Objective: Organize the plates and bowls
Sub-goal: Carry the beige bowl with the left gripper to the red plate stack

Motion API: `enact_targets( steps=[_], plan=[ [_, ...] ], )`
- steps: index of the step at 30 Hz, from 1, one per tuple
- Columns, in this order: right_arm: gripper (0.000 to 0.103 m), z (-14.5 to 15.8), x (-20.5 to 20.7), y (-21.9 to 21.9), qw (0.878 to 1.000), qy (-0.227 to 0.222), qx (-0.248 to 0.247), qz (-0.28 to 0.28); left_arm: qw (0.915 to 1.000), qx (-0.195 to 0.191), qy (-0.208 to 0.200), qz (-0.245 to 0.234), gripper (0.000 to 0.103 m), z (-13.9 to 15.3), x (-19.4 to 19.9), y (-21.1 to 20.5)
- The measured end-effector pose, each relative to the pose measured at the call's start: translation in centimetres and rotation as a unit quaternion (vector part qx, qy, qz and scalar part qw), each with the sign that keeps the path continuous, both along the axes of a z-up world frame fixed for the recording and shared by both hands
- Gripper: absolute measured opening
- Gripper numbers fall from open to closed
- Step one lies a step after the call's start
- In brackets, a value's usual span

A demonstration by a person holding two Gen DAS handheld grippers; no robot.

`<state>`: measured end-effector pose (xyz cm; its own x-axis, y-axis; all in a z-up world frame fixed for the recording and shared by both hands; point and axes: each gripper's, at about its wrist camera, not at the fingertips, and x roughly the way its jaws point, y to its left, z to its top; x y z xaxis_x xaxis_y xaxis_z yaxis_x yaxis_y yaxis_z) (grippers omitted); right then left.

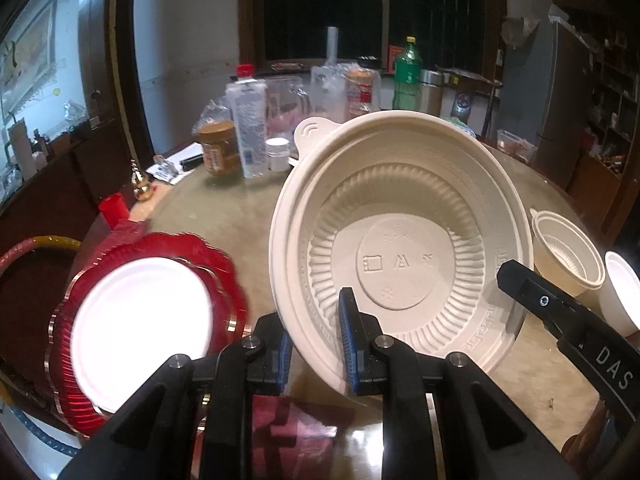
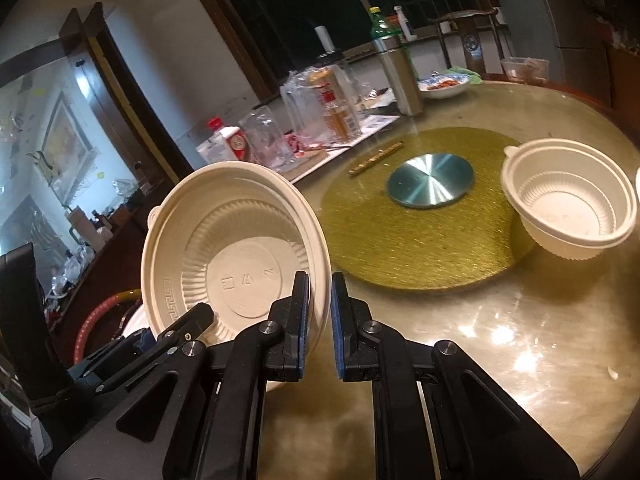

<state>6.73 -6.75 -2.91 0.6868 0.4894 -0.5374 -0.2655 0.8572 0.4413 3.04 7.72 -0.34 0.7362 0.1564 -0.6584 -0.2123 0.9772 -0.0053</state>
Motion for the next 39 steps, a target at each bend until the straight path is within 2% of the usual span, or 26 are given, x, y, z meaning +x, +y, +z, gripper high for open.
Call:
enact_targets(
  steps=[14, 26, 30, 33, 39],
  plan=[
    [0.01, 2.3, 0.0, 6.4, 0.997, -0.026, 0.01, 0.076, 0.9975, -0.013, -0.022, 0.065, 0.021, 1.6, -2.5, 5.7],
    [0.01, 2.9, -0.7, 10.3, 0.991, -0.035, 0.004, 0.127, 0.9954, -0.016, -0.029, 0.09, 0.021, 2.5, -4.2, 8.2],
    [0.01, 3.6, -0.5, 11.7, 0.989, -0.025, 0.008, 0.148, 0.9946, -0.019, -0.027, 0.098, 0.021, 3.3, -4.7, 9.2],
    [0.01, 4.0, -0.3, 12.9, 0.986, -0.007, 0.007, 0.168, 0.994, -0.035, -0.02, 0.102, 0.021, 3.5, -5.4, 10.2],
    [0.01, 3.1, 0.1, 14.6, 0.979, 0.028, 0.005, 0.204, 0.9928, -0.039, -0.006, 0.113, 0.021, 2.7, -6.6, 11.2]
  ],
)
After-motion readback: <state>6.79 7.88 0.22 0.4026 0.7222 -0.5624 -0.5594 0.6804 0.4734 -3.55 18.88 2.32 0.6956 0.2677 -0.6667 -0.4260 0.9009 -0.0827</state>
